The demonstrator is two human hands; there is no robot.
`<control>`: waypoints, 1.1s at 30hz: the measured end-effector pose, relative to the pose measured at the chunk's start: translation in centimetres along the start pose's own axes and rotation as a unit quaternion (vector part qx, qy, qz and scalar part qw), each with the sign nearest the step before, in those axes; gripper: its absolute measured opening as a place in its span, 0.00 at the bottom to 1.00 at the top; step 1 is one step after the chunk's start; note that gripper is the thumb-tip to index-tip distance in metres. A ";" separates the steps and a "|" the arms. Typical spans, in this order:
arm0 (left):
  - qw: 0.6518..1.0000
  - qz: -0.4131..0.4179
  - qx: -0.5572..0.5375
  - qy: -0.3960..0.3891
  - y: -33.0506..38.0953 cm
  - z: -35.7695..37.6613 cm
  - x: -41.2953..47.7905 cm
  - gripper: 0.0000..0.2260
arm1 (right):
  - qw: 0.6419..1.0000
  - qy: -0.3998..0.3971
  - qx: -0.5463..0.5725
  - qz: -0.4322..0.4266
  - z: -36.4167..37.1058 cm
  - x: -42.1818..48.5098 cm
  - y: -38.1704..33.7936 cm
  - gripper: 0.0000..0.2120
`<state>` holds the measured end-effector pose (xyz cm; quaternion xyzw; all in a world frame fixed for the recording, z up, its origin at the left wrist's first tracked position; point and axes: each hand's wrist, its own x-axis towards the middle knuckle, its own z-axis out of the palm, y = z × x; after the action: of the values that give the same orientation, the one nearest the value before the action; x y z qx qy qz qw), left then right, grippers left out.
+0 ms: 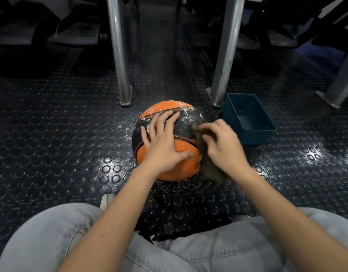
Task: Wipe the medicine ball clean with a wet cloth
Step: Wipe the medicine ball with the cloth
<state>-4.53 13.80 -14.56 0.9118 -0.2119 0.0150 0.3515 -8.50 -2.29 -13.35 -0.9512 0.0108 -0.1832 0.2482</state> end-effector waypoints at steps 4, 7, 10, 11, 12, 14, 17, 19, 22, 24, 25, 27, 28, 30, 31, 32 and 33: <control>1.000 0.000 0.006 -0.005 0.3 0.1 0.0 0.46 | 0.995 0.017 0.039 0.085 -0.3 0.9 1.5 0.12; 1.000 -0.008 0.009 0.005 0.1 0.2 -0.1 0.46 | 0.999 0.014 0.042 0.012 0.4 -1.4 -0.8 0.11; 1.000 -0.007 0.002 0.009 -0.1 0.1 -0.2 0.45 | 0.998 -0.018 0.035 -0.040 0.2 -1.8 -1.3 0.11; 1.000 -0.005 0.004 0.007 -0.1 0.0 -0.2 0.46 | 0.999 -0.011 0.029 -0.030 0.1 -1.2 -0.5 0.11; 1.000 -0.004 0.007 0.004 -0.1 0.0 -0.2 0.46 | 1.000 0.000 0.024 0.002 0.1 -0.4 0.3 0.11; 1.000 0.001 0.015 0.001 0.0 0.1 -0.1 0.45 | 0.996 0.012 0.026 0.079 -0.1 0.7 1.7 0.12; 1.000 0.004 0.027 -0.001 0.1 0.2 0.0 0.46 | 0.995 0.041 0.027 0.091 0.4 0.0 1.2 0.12; 1.000 0.002 0.028 -0.002 0.0 0.2 -0.1 0.46 | 0.998 0.047 0.026 0.032 0.7 -1.5 -0.3 0.11; 1.000 -0.005 0.022 -0.004 0.0 0.0 -0.3 0.46 | 0.999 0.009 0.015 -0.043 0.5 -2.2 -1.1 0.10; 1.000 -0.004 0.020 -0.008 0.1 0.0 -0.3 0.45 | 1.000 0.014 0.019 -0.008 0.3 -0.9 0.0 0.10; 1.000 -0.001 0.022 -0.012 0.2 0.1 -0.3 0.45 | 0.999 0.024 0.031 0.031 0.2 -0.3 0.6 0.11; 0.999 0.003 0.031 -0.012 0.4 0.3 -0.2 0.43 | 0.995 0.029 0.050 0.084 0.2 0.5 1.3 0.11; 0.999 0.005 0.031 -0.006 0.4 0.1 0.0 0.42 | 0.994 0.028 0.053 0.091 0.2 0.7 1.4 0.12; 1.000 0.015 0.017 0.006 0.3 -0.7 0.5 0.37 | 0.993 0.021 0.067 0.090 0.0 0.8 1.7 0.12; 1.000 0.025 0.014 0.009 0.1 -1.3 0.8 0.34 | 0.993 0.014 0.079 0.091 -0.2 0.9 1.7 0.12; 0.999 0.037 0.017 0.006 -0.1 -1.8 1.1 0.32 | 0.992 0.003 0.085 0.091 -0.5 1.0 1.7 0.12; 0.998 0.054 0.020 -0.003 -0.4 -2.2 1.4 0.32 | 0.992 -0.009 0.086 0.089 -0.7 1.2 1.8 0.12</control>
<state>-2.84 15.02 -12.93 0.9058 -0.2618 0.0358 0.3312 -7.53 -4.30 -13.25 -0.9229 0.0777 -0.1520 0.3450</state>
